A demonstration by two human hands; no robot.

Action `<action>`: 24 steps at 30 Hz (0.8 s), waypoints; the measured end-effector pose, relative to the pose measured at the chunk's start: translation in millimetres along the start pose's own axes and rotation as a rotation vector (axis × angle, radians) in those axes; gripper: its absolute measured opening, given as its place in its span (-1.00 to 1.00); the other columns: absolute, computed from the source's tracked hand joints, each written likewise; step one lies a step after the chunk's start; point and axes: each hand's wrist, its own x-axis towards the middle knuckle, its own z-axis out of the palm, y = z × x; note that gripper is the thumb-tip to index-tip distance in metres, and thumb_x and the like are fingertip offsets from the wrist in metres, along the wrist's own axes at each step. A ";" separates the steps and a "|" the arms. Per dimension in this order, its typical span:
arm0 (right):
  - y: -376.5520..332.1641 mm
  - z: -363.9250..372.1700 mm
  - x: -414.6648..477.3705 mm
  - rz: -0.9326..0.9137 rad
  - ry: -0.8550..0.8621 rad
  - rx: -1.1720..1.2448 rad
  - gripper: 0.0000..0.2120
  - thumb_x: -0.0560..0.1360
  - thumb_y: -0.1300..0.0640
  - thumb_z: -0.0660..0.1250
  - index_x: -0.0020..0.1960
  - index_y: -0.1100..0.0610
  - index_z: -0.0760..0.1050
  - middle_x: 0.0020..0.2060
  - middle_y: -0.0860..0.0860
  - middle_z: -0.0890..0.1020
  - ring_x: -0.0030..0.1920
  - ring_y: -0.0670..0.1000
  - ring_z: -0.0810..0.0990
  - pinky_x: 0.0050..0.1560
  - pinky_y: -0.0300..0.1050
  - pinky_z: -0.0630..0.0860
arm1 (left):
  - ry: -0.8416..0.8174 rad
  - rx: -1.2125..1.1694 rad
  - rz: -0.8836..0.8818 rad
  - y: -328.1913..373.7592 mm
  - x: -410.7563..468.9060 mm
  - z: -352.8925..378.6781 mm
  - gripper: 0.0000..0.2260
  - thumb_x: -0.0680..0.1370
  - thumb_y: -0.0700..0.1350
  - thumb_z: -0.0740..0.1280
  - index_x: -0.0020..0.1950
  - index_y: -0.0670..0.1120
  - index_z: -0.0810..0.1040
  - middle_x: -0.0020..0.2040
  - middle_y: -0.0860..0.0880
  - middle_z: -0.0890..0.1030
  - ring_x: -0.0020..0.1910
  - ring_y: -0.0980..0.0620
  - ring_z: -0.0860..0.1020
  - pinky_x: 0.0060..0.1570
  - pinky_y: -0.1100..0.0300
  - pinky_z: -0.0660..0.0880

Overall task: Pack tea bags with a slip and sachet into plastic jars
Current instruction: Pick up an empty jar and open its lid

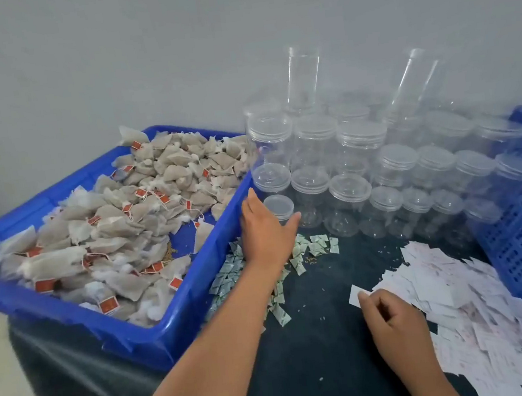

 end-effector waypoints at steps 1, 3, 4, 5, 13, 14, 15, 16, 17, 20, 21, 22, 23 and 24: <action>-2.5 -0.8 -0.4 0.002 0.000 0.000 -0.64 0.66 0.02 0.40 -0.28 -0.02 0.40 -0.49 -0.12 0.38 -0.40 -0.08 0.34 -0.27 0.00 0.33 | -0.010 0.015 -0.002 -1.6 3.3 -0.9 -0.01 0.52 0.23 0.49 0.68 -0.18 0.00 0.58 -0.16 0.35 0.51 -0.16 0.41 0.30 -0.07 0.51; -4.6 -2.0 -0.4 0.009 0.009 0.006 -0.62 0.66 0.03 0.41 -0.30 -0.06 0.40 -0.50 -0.14 0.38 -0.40 -0.08 0.35 -0.28 0.00 0.34 | -0.012 0.018 0.006 -4.3 3.0 -5.8 -0.03 0.51 0.23 0.51 0.68 -0.16 0.05 0.48 -0.12 0.49 0.40 -0.15 0.52 0.13 -0.05 0.58; -6.5 -2.0 -2.2 -0.001 0.003 0.018 -0.62 0.66 0.03 0.42 -0.30 -0.09 0.40 -0.49 -0.15 0.39 -0.39 -0.08 0.37 -0.28 -0.01 0.35 | -0.017 0.036 0.031 -5.3 1.0 -9.9 -0.04 0.50 0.23 0.51 0.67 -0.14 0.08 0.46 -0.10 0.49 0.40 -0.12 0.51 0.15 -0.04 0.57; -7.5 -1.2 -3.2 -0.031 0.015 0.020 -0.64 0.64 0.03 0.45 -0.28 -0.11 0.41 -0.47 -0.16 0.43 -0.38 -0.08 0.40 -0.28 -0.02 0.37 | -0.027 0.053 0.071 -4.5 -4.9 -13.8 -0.05 0.48 0.26 0.51 0.67 -0.11 0.12 0.44 -0.08 0.47 0.40 -0.09 0.49 0.18 -0.02 0.55; -14.8 -6.6 -16.6 -0.150 -0.027 0.194 -0.07 0.27 -0.27 0.67 0.52 -0.30 0.29 0.45 -0.43 0.41 0.33 -0.30 0.50 0.23 -0.37 0.46 | -0.414 0.110 0.500 19.3 -102.2 -46.9 -0.39 0.41 0.47 0.33 0.37 0.24 0.35 0.20 0.24 0.41 0.12 0.17 0.51 0.09 0.19 0.48; -14.4 -7.6 -16.9 -0.158 -0.040 0.246 -0.07 0.28 -0.20 0.69 0.53 -0.30 0.30 0.45 -0.36 0.47 0.33 -0.25 0.55 0.21 -0.32 0.52 | -0.443 0.108 0.547 20.9 -112.9 -47.2 -0.37 0.44 0.45 0.33 0.43 0.23 0.32 0.24 0.24 0.41 0.15 0.17 0.50 0.13 0.19 0.49; -13.2 -8.5 -17.5 -0.179 -0.045 0.283 -0.13 0.29 -0.13 0.69 0.50 -0.31 0.35 0.40 -0.29 0.56 0.29 -0.21 0.61 0.15 -0.31 0.57 | -0.471 0.098 0.585 22.3 -121.4 -47.5 -0.35 0.47 0.42 0.32 0.49 0.23 0.27 0.27 0.22 0.40 0.17 0.17 0.50 0.15 0.19 0.49; -14.7 -9.9 -17.8 -0.202 -0.050 0.300 -0.22 0.29 -0.12 0.66 0.43 -0.32 0.43 0.31 -0.25 0.63 0.22 -0.18 0.66 0.06 -0.32 0.60 | -0.501 0.089 0.617 23.1 -126.5 -47.4 -0.35 0.51 0.39 0.30 0.55 0.25 0.21 0.27 0.19 0.40 0.18 0.14 0.50 0.15 0.18 0.49; -15.5 -10.4 -17.7 -0.220 -0.058 0.300 -0.32 0.28 -0.13 0.63 0.35 -0.31 0.49 0.22 -0.22 0.68 0.15 -0.16 0.69 -0.02 -0.35 0.60 | -0.521 0.100 0.665 23.3 -128.6 -47.3 -0.37 0.55 0.36 0.29 0.57 0.28 0.17 0.24 0.16 0.39 0.17 0.11 0.50 0.13 0.15 0.50; -18.8 -10.7 -18.9 -0.261 -0.093 0.325 -0.42 0.27 -0.10 0.60 0.25 -0.28 0.51 0.15 -0.14 0.68 0.10 -0.05 0.71 -0.05 -0.27 0.63 | -0.541 0.189 0.815 26.9 -124.4 -49.4 -0.46 0.56 0.30 0.32 0.50 0.22 0.30 0.18 0.10 0.37 0.11 0.05 0.49 0.08 0.07 0.54; -18.3 -10.6 -19.3 -0.285 -0.103 0.334 -0.41 0.28 -0.07 0.59 0.26 -0.27 0.49 0.15 -0.12 0.66 0.10 0.00 0.70 -0.05 -0.17 0.65 | -0.520 0.190 0.877 28.5 -122.6 -49.2 -0.46 0.53 0.26 0.37 0.45 0.11 0.37 0.18 0.08 0.40 0.10 0.04 0.49 0.08 0.07 0.54; -17.7 -10.7 -20.0 -0.316 -0.112 0.328 -0.41 0.30 -0.04 0.57 0.28 -0.26 0.47 0.15 -0.11 0.63 0.08 0.03 0.69 -0.05 -0.10 0.65 | -0.481 0.173 0.944 29.9 -121.0 -48.6 -0.47 0.50 0.22 0.43 0.37 0.01 0.45 0.17 0.06 0.44 0.09 0.03 0.50 0.08 0.08 0.53; -16.3 -10.6 -20.9 -0.350 -0.120 0.314 -0.40 0.32 -0.01 0.55 0.30 -0.27 0.46 0.15 -0.11 0.63 0.07 0.03 0.68 -0.05 -0.07 0.65 | -0.421 0.135 1.006 30.7 -120.2 -47.5 -0.49 0.46 0.18 0.47 0.29 -0.07 0.51 0.15 0.04 0.49 0.06 0.02 0.52 0.07 0.10 0.52; -15.9 -10.5 -21.7 -0.364 -0.122 0.309 -0.38 0.34 0.02 0.53 0.32 -0.31 0.44 0.16 -0.12 0.63 0.06 0.01 0.68 -0.03 -0.09 0.64 | -0.357 0.090 1.051 31.0 -119.9 -46.1 -0.52 0.43 0.15 0.50 0.21 -0.12 0.55 0.11 0.01 0.53 0.02 0.02 0.53 0.03 0.13 0.52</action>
